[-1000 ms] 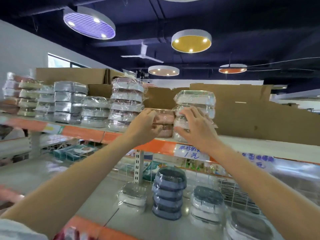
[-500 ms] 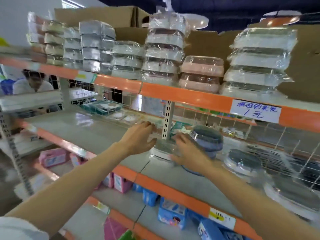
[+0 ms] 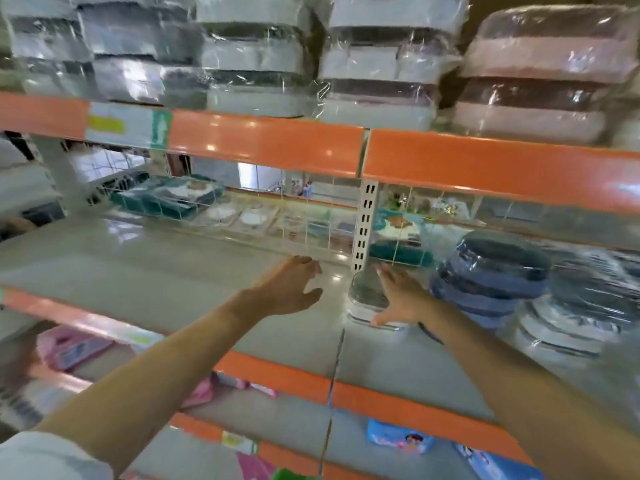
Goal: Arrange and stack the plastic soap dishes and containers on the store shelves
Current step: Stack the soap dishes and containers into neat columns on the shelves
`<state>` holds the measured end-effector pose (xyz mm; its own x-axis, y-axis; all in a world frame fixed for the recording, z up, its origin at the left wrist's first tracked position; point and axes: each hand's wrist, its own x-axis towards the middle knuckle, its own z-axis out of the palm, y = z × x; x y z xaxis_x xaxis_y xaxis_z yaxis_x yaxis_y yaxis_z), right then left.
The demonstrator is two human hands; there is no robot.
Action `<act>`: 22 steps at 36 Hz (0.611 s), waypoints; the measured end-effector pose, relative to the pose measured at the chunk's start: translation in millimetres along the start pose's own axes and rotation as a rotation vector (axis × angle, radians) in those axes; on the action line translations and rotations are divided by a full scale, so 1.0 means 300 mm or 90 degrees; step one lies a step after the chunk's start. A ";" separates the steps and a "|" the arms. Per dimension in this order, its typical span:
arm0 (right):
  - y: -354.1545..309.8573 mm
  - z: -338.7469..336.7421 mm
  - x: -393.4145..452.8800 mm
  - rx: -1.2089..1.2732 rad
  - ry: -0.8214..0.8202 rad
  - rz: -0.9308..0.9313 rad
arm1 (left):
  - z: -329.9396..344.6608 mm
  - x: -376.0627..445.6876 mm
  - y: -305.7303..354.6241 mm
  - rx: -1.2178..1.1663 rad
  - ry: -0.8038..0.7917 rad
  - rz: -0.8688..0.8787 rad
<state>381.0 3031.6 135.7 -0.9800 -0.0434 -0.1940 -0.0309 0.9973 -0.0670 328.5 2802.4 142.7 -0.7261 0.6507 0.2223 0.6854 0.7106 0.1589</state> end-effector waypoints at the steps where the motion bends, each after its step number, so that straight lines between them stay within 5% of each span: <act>1: 0.001 0.003 0.010 -0.003 -0.012 0.007 | 0.012 0.012 -0.011 -0.015 0.000 0.010; 14: -0.015 0.040 -0.102 -0.022 0.075 -0.023 | 0.079 0.205 0.012 -0.118 -0.016 0.077; 22: 0.058 0.068 -0.284 0.023 0.057 0.014 | 0.188 0.284 0.156 -0.127 -0.157 0.090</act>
<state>467.9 3051.5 131.3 -0.9941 -0.0149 -0.1072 -0.0043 0.9951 -0.0986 295.5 2906.2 114.7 -0.5983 0.8010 0.0208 0.7596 0.5587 0.3331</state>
